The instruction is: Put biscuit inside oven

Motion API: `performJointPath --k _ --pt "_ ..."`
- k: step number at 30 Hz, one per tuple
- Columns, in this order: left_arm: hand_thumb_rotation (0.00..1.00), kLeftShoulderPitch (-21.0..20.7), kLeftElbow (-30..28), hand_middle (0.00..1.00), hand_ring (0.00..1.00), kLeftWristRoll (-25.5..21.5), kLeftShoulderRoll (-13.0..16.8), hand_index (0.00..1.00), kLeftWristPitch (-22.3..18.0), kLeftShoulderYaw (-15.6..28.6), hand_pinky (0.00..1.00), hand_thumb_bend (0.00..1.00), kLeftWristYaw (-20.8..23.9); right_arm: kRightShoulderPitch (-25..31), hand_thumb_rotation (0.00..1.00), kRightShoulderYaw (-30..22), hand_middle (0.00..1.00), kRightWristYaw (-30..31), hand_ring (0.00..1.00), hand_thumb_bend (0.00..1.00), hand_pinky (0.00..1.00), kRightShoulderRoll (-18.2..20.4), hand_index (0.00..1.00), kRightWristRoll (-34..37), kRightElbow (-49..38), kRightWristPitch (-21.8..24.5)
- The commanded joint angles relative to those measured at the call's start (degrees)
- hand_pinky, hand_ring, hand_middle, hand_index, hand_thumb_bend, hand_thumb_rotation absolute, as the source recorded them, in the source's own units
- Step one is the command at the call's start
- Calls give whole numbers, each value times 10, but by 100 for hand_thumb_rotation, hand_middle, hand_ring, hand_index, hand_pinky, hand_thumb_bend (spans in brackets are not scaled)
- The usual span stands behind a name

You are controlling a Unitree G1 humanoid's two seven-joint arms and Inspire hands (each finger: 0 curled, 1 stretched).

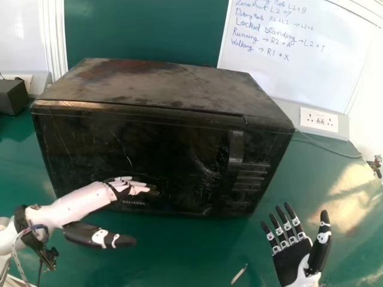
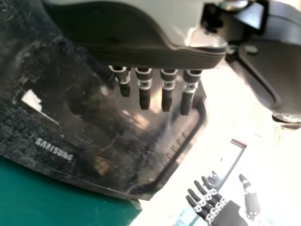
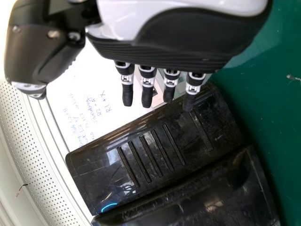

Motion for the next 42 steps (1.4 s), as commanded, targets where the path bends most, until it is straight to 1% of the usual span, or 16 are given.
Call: performJointPath --k 1,9,13,19,22,23,25,28,33,37,39,42 --pt "77 -10 1 98 96 -5 -2 93 10 -7 98 83 -3 5 100 -1 97 0 95 84 94 1 94 4 -2 4" --pt "76 -28 23 98 96 -10 -3 94 34 -8 98 83 -7 4 100 2 98 2 95 86 97 3 95 6 1 6" --pt "77 -36 36 98 96 -5 -6 95 43 -5 97 83 0 3 100 3 99 3 94 85 97 3 97 5 2 5" --pt "77 -49 67 100 98 5 -14 97 41 -2 98 81 12 -1 100 4 100 9 96 75 96 5 98 11 9 6" --pt "77 -51 74 99 97 8 -15 97 47 0 97 82 17 -2 100 4 100 11 97 74 97 2 99 6 11 4" --pt "78 -51 77 100 98 6 -15 98 46 0 98 81 17 -2 100 4 100 13 98 72 98 1 99 5 11 3" --pt "78 -52 84 100 98 4 -16 98 43 1 98 81 18 -2 100 4 100 17 99 68 99 1 99 5 14 2" --pt "78 -50 90 100 99 1 -19 99 37 1 99 81 19 -3 100 3 100 20 99 68 100 1 99 8 16 4" --pt "77 -30 73 100 98 -6 -25 98 32 7 97 82 24 -3 100 5 100 12 98 70 99 0 98 4 11 6" --pt "77 -8 53 100 98 -47 -36 98 15 12 97 82 19 -2 100 4 97 8 95 71 94 0 95 5 10 9" --pt "77 12 34 100 98 -63 -38 98 11 16 97 82 18 -2 100 4 96 9 95 74 94 1 93 5 10 9" --pt "77 58 -14 100 99 -70 -36 99 10 33 97 81 23 -4 100 4 95 11 94 78 91 2 92 8 13 10"
